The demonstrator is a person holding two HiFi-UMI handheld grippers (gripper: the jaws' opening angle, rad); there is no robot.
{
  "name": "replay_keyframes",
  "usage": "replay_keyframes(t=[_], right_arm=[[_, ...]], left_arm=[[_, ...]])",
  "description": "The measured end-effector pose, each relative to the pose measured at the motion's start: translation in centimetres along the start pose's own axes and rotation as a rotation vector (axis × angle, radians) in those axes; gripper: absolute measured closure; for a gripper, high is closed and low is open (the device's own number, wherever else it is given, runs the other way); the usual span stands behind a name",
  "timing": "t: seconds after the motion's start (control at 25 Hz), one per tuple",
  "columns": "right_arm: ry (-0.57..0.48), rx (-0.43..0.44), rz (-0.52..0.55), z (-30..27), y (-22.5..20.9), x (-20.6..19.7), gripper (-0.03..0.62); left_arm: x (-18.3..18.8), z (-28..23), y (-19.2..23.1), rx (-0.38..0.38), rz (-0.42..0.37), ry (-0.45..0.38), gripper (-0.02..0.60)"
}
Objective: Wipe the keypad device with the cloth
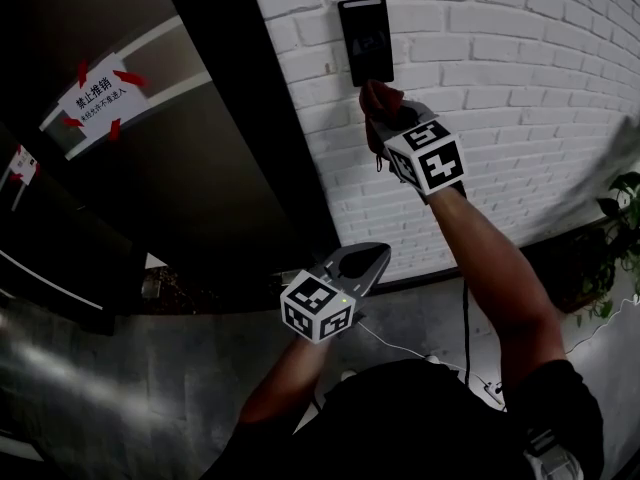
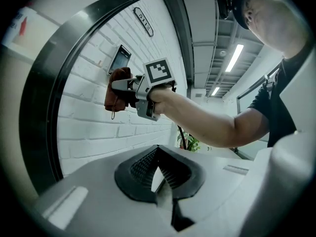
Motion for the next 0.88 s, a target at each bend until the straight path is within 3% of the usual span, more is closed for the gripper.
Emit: replay_keyframes(t=[0.16, 0.52, 0.88], right_arm=[[-0.084, 0.001, -0.006, 1.8, -0.2, 2.9, 0.546], [-0.265, -0.095, 0.133, 3.2, -3.9, 17.2, 0.546], [-0.256, -0.161, 0.175, 1.2, -5.0, 18.8, 0.546]], left_arm=[[0.0, 0.0, 0.1, 0.001, -0.001, 0.002, 0.565], [0.3, 0.2, 0.1, 0.008, -0.005, -0.012, 0.565], [0.1, 0.3, 0.1, 0.010, 0.002, -0.010, 0.565]])
Point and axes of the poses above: the fingertips, and each gripper's own axes: z backward along the fingers, y to its left, x out of its top, the point moved 4 cm from there along z, backward along the fingers, and after that the axes turned 4 degrees about -x, right-handed, at the moved point
